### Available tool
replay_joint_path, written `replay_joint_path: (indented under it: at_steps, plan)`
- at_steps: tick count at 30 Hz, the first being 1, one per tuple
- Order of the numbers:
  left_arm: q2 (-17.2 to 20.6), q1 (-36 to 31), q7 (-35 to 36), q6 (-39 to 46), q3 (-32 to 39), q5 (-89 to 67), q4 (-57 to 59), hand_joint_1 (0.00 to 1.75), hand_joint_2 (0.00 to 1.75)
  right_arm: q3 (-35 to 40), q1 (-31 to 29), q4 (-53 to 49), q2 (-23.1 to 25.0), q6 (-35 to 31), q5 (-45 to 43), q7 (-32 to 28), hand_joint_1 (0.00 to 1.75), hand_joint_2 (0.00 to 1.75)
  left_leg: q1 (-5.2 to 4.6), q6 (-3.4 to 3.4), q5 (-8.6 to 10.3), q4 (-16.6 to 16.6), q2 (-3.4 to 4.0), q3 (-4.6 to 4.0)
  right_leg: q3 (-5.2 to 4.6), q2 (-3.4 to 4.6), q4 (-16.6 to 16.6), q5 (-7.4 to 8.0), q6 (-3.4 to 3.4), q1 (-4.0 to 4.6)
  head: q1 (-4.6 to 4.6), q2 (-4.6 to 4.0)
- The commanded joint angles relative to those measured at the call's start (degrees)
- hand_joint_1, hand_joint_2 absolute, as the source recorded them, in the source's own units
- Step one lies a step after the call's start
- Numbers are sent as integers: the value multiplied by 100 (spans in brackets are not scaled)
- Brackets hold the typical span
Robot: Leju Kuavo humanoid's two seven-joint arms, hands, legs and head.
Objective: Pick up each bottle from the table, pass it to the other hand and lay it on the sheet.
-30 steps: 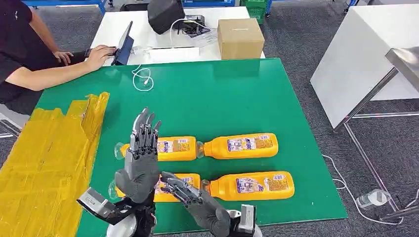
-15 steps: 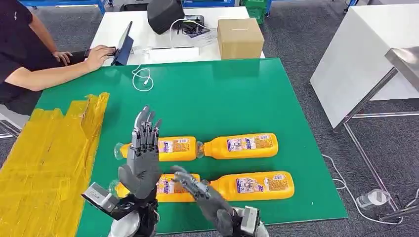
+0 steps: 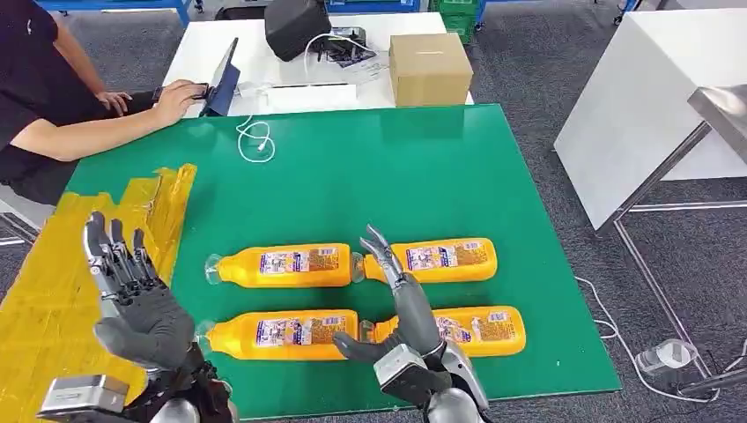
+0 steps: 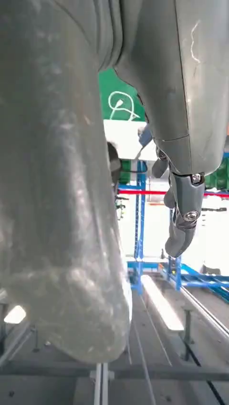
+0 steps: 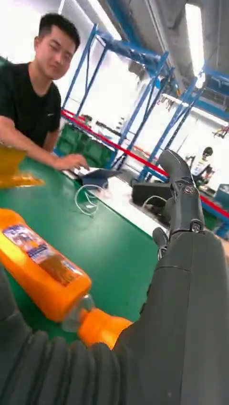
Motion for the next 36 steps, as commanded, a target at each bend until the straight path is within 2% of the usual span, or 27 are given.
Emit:
replay_joint_path:
  at_steps: [1,5,6,7,8,10,14,19,20,23,26,32,36]
  plan:
    - [263,25,19,26,118,11,-234,0,0,201,-259,87,-263,-36,17,41,0,175,3,1,-5,-4,19,12,8,17,-7,2,-7,4,0,0]
    - [263,25,19,26,118,11,-234,0,0,201,-259,87,-263,-36,17,41,0,175,1,0,-3,-3,12,10,7,10,-5,1,-6,3,0,0]
    - [232,46,19,71,137,34,-285,0,0,251,-286,121,-273,-69,106,40,0,0,5,0,-7,-3,15,16,15,13,-9,0,-10,7,0,0]
    - [216,51,19,96,159,68,-379,0,0,335,-354,185,-367,-48,267,178,0,0,4,0,-4,-3,11,12,10,9,-7,1,-8,5,0,0]
    - [215,68,19,87,170,89,-420,0,0,356,-424,261,-404,-41,398,341,0,175,0,1,-2,-2,10,8,4,9,-4,1,-5,2,0,0]
    - [129,94,19,-221,263,181,-379,0,0,547,-746,600,-530,359,425,722,0,175,3,1,-3,-2,19,9,5,18,-6,4,-5,5,-2,0]
    - [-145,-56,19,-785,491,305,52,0,0,1304,-1953,1874,-566,1119,749,1427,0,175,4,4,0,-7,41,19,11,39,-14,15,-5,6,0,0]
    - [-193,-172,19,-1035,528,318,259,0,0,2065,-2831,2597,-529,1995,372,1692,0,175,6,3,5,-8,50,20,10,46,-14,22,-9,9,2,0]
    - [-215,-221,19,-1048,532,314,329,0,0,2210,-2963,2714,-462,2083,374,1761,0,175,-1,7,7,-6,25,13,6,23,-5,11,-2,0,2,0]
    - [-210,-283,19,-1044,526,291,415,0,0,2627,-3179,3241,-157,1789,617,2116,0,175,-2,6,5,-4,25,14,5,24,-3,10,1,0,0,0]
    - [-185,-360,19,-1060,512,290,444,0,0,2931,-3380,3621,34,1791,578,2169,0,175,-2,5,5,-5,24,15,7,22,-2,8,0,0,0,0]
    - [-178,-390,19,-1063,501,295,437,0,0,3249,-3604,3679,17,1910,384,2197,0,175,1,7,6,-2,13,6,1,12,-2,8,1,2,0,0]
    - [-150,-304,19,-949,514,268,358,0,0,3408,-3506,3295,-62,1823,248,2188,0,175,2,8,5,-1,17,7,4,15,-4,8,0,3,0,0]
